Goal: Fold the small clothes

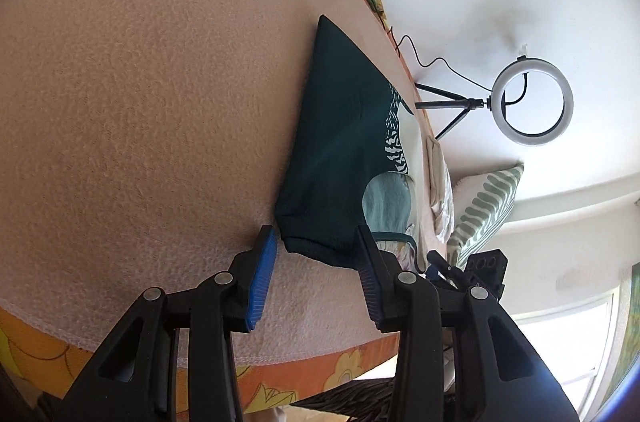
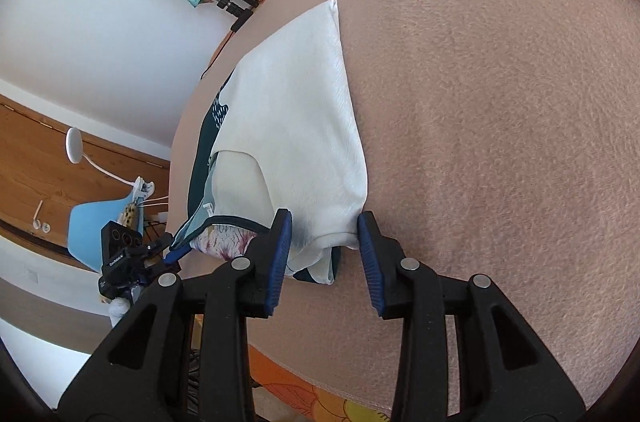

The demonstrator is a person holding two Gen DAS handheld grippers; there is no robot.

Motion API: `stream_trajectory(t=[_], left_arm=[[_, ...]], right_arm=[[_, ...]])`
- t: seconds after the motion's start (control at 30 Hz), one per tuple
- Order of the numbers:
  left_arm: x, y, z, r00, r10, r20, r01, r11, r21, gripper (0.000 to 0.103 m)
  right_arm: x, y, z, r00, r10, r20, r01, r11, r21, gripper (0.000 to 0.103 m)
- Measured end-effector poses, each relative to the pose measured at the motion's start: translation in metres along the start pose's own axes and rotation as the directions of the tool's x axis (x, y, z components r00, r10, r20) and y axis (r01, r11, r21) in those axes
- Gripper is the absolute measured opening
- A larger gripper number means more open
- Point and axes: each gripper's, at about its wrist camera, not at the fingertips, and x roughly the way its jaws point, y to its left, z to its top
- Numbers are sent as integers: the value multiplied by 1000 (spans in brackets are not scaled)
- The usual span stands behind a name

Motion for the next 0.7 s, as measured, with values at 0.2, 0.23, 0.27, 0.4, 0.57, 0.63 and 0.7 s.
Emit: stream_trajectory(t=[0.2, 0.23, 0.27, 0.4, 0.57, 0.63, 0.7], left_arm=[[1, -12, -4, 998, 35, 49, -38, 997, 61, 7], [1, -14, -5, 998, 37, 59, -41, 997, 72, 6], [1, -16, -5, 997, 48, 68, -54, 995, 88, 5], [-6, -25, -7, 995, 40, 97, -53, 989, 137, 3], [-23, -30, -7, 991, -5, 132, -14, 989, 146, 2], [-26, -28, -12, 991, 15, 131, -36, 986, 160, 2], [-22, -24, -20, 992, 58, 111, -77, 980, 182, 2]], right_arm=[[-1, 5, 0, 1000, 17, 17, -17, 1000, 3, 17], [-2, 6, 1, 1000, 10, 25, -10, 1000, -2, 13], [-3, 8, 0, 999, 1, 32, -1, 1000, -7, 11], [-12, 11, 1, 998, 48, 45, -48, 999, 12, 8], [-38, 18, -3, 991, 96, 93, -100, 994, 46, 6], [-45, 18, -9, 993, 78, 89, -83, 995, 48, 6], [-45, 18, -16, 997, 29, 73, -30, 999, 21, 6]])
